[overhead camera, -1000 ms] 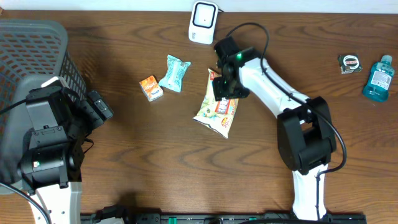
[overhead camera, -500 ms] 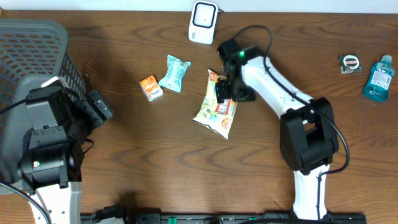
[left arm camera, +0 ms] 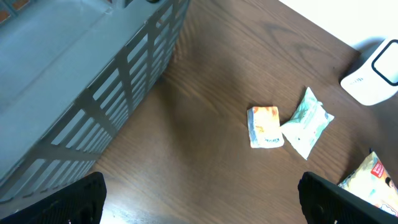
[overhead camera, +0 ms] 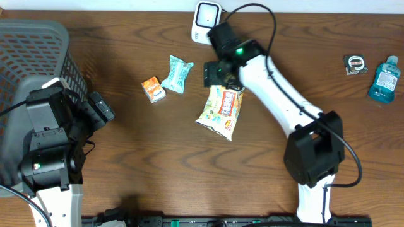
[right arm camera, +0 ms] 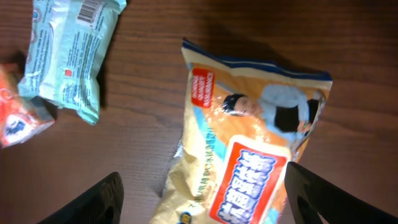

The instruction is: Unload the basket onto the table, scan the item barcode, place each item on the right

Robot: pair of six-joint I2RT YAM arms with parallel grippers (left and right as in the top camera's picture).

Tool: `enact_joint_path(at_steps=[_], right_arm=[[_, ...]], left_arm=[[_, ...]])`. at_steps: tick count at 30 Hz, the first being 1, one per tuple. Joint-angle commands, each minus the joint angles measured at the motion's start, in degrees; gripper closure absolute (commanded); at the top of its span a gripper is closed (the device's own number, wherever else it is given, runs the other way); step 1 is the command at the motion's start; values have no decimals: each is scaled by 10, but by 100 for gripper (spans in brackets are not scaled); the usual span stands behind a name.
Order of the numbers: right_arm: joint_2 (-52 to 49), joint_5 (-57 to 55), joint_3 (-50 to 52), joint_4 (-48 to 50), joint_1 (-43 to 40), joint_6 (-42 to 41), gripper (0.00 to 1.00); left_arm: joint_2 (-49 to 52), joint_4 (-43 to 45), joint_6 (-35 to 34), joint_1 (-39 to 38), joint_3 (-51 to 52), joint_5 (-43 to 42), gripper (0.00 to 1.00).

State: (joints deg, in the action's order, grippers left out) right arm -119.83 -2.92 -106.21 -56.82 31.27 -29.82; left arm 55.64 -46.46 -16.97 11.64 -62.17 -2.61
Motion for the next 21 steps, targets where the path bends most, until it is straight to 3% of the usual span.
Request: enact_joint_path(at_steps=[1,5,7,21], right_arm=[[-14,-123,5,-11,35,-59,21],[-31,-187,6,-22,65,-71,20],[-42,-196,6,-21,78,-81,11],[-143,-212,6,-22,95,-104,1]], left_arm=[[1,0,-5,3,-3,7,2],[1,0,-5,3,-3,7,2],[1,0,-5,3,-3,7,2],[1,0,-5,3,-3,7,2]])
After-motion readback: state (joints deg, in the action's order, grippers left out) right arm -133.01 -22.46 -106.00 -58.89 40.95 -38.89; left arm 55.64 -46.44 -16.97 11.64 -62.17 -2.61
